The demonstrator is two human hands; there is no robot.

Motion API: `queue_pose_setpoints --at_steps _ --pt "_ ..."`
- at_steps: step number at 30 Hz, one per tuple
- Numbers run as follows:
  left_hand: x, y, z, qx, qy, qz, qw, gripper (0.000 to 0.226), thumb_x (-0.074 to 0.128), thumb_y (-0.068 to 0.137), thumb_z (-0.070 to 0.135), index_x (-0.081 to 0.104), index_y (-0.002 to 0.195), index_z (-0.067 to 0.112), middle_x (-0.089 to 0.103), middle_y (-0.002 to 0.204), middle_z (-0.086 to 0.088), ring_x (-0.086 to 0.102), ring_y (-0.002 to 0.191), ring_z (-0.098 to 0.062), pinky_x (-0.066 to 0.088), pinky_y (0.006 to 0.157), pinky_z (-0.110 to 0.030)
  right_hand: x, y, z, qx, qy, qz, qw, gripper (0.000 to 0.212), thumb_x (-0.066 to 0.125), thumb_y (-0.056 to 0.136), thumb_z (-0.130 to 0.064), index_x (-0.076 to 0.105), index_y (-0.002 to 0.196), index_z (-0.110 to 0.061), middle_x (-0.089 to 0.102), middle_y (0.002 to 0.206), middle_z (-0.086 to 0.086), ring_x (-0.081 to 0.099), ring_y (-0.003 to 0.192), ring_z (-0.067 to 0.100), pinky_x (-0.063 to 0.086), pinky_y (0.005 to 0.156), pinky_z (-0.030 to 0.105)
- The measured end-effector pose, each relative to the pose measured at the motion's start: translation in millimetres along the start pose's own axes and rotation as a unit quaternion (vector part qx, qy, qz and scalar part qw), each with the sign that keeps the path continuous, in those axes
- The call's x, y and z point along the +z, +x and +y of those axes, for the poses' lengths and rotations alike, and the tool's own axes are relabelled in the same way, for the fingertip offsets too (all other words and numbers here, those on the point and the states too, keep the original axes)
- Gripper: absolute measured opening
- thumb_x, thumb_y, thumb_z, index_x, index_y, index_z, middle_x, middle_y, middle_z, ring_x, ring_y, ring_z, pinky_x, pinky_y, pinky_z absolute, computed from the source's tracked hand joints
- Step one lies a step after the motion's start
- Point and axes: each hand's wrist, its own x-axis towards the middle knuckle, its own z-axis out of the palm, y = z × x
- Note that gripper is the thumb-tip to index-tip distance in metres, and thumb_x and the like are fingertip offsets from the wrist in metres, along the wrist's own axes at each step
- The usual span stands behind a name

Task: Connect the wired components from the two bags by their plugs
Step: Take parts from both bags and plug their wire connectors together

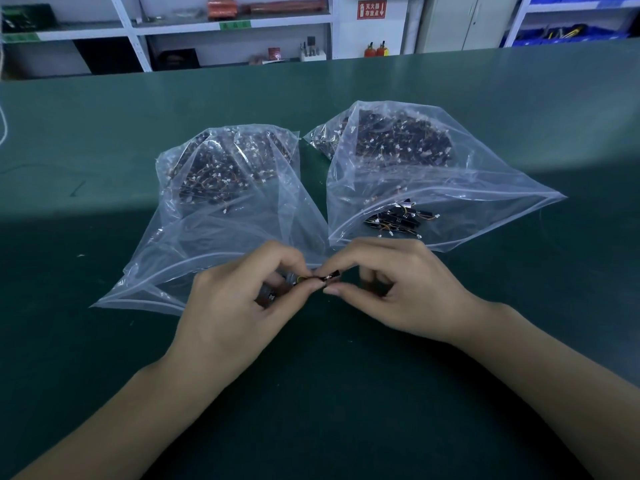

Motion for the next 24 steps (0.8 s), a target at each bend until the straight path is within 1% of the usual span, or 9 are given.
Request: queue_pose_setpoints --at_steps 3,5,8,11,15,17,20,22,24 --pt "0.8 -0.3 3.3 -0.009 -0.042 -0.003 0.999 0.023 0.086 0.089 0.031 0.073 0.098 0.015 0.077 0.09 0.016 0.075 0.078 -0.001 0.061 0.065 -0.028 1.8 0.7 1.7 -0.012 0.002 0.019 1.0 0.01 0.078 0.098 -0.023 0.08 0.105 -0.016 0.066 0.097 -0.017 0.052 0.071 -0.009 0.036 0.071 0.009" --pt "-0.1 -0.1 4.6 -0.003 -0.059 0.0 0.998 0.023 0.084 0.093 0.037 0.07 0.104 0.023 0.078 0.096 0.017 0.077 0.082 -0.004 0.061 0.067 -0.026 2.3 1.3 2.1 -0.021 0.012 0.034 0.999 0.007 0.079 0.098 -0.019 0.08 0.101 -0.013 0.068 0.095 -0.011 0.054 0.072 -0.005 0.038 0.071 0.012" --pt "-2.9 0.6 4.7 -0.014 -0.057 -0.001 0.998 0.023 0.074 0.093 0.05 0.065 0.108 0.034 0.076 0.101 0.02 0.075 0.081 -0.007 0.057 0.064 -0.019 2.4 2.3 0.8 -0.021 0.047 0.056 0.997 0.003 0.08 0.097 -0.014 0.08 0.097 -0.011 0.068 0.092 -0.012 0.054 0.067 0.006 0.039 0.067 0.016" --pt "-2.5 1.3 1.7 -0.008 -0.034 -0.007 0.999 0.024 0.075 0.092 0.052 0.071 0.099 0.029 0.071 0.092 0.023 0.071 0.075 -0.006 0.051 0.062 -0.015 1.8 3.0 -1.4 -0.01 0.08 0.075 0.994 0.004 0.081 0.094 -0.012 0.081 0.098 -0.01 0.068 0.089 -0.013 0.052 0.061 0.014 0.04 0.062 0.02" --pt "0.1 3.1 -1.4 0.024 -0.007 0.001 1.0 0.018 0.075 0.096 0.039 0.078 0.094 0.02 0.067 0.089 0.024 0.066 0.073 -0.006 0.048 0.06 -0.018 2.0 3.8 -3.3 0.002 0.11 0.07 0.991 0.006 0.081 0.094 -0.014 0.081 0.097 -0.009 0.071 0.087 -0.01 0.052 0.06 0.019 0.042 0.058 0.024" --pt "-0.2 3.2 -2.1 0.03 -0.005 0.006 1.0 0.017 0.074 0.097 0.037 0.079 0.095 0.02 0.067 0.089 0.022 0.066 0.073 -0.006 0.049 0.059 -0.021 2.9 3.8 -4.5 0.007 0.117 0.073 0.99 0.007 0.081 0.093 -0.015 0.081 0.098 -0.01 0.07 0.087 -0.013 0.052 0.06 0.016 0.042 0.058 0.024" --pt "-1.0 2.3 -2.6 0.032 -0.008 0.016 0.999 0.013 0.076 0.097 0.032 0.08 0.098 0.019 0.068 0.091 0.02 0.066 0.073 -0.009 0.051 0.058 -0.025 4.7 3.7 -5.9 0.029 0.126 0.092 0.987 0.01 0.082 0.092 -0.016 0.079 0.1 -0.012 0.065 0.086 -0.027 0.053 0.058 0.01 0.045 0.056 0.024" --pt "-0.7 2.2 -2.4 0.037 -0.018 0.022 0.999 0.008 0.077 0.097 0.027 0.079 0.101 0.019 0.068 0.095 0.021 0.067 0.074 -0.01 0.051 0.058 -0.024 4.4 3.7 -6.7 0.047 0.132 0.102 0.985 0.009 0.083 0.091 -0.017 0.078 0.098 -0.013 0.062 0.08 -0.033 0.054 0.055 0.013 0.046 0.055 0.026" --pt "-0.4 2.2 -1.5 0.032 -0.03 0.027 0.999 0.009 0.077 0.097 0.028 0.077 0.105 0.023 0.07 0.099 0.023 0.069 0.075 -0.01 0.051 0.059 -0.02 3.7 4.2 -8.2 0.056 0.136 0.099 0.984 0.007 0.082 0.092 -0.018 0.078 0.094 -0.014 0.061 0.078 -0.032 0.053 0.055 0.015 0.045 0.056 0.026"
